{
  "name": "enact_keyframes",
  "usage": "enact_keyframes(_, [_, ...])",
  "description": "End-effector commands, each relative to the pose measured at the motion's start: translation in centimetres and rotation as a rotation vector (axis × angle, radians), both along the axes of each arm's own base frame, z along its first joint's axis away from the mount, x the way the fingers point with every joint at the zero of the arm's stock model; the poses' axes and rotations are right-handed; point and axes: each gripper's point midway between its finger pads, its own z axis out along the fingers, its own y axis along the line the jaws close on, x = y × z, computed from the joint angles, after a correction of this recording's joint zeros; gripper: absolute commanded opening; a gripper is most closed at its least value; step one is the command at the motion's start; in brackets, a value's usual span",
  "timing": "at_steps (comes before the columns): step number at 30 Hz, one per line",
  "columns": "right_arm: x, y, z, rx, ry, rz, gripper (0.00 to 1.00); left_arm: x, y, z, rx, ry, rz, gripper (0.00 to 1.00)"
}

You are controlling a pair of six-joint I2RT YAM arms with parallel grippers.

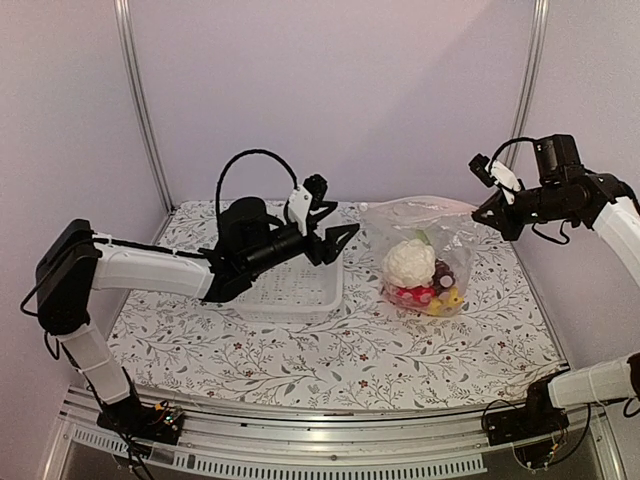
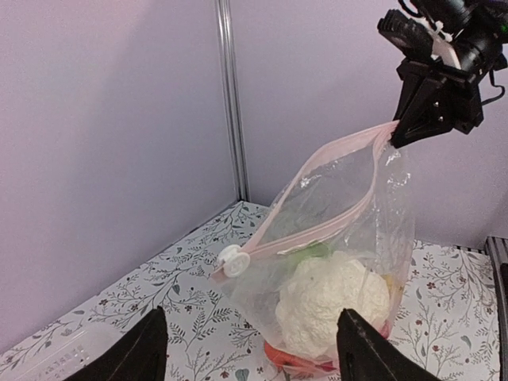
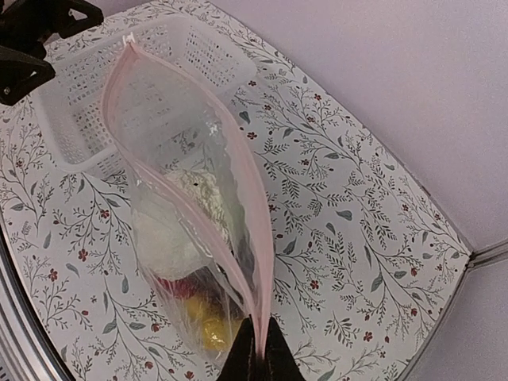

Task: Place the food in the zip-top bag and seal the zipper
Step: Pass from the left arm to the right, then pass from the right arm to the left

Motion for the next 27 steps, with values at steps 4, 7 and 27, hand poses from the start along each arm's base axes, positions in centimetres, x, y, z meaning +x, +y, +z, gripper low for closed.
enact_keyframes(4, [2.0,-1.2,0.7,0.002,-0.024,-0.076,0.04,2.2,-1.2,-0.2,-0.15,0.022,-0.189,0.67])
enact_keyframes(7, [2.4,-1.2,0.8,0.008,-0.021,-0.087,0.04,3.4,-2.1,-1.3,-0.159,0.033,-0.236,0.66])
enact_keyframes(27, [3.9,-1.2,0.5,0.027,0.015,-0.123,0.05,5.7,-5.3,-2.5,-0.206,0.069,-0.43,0.28])
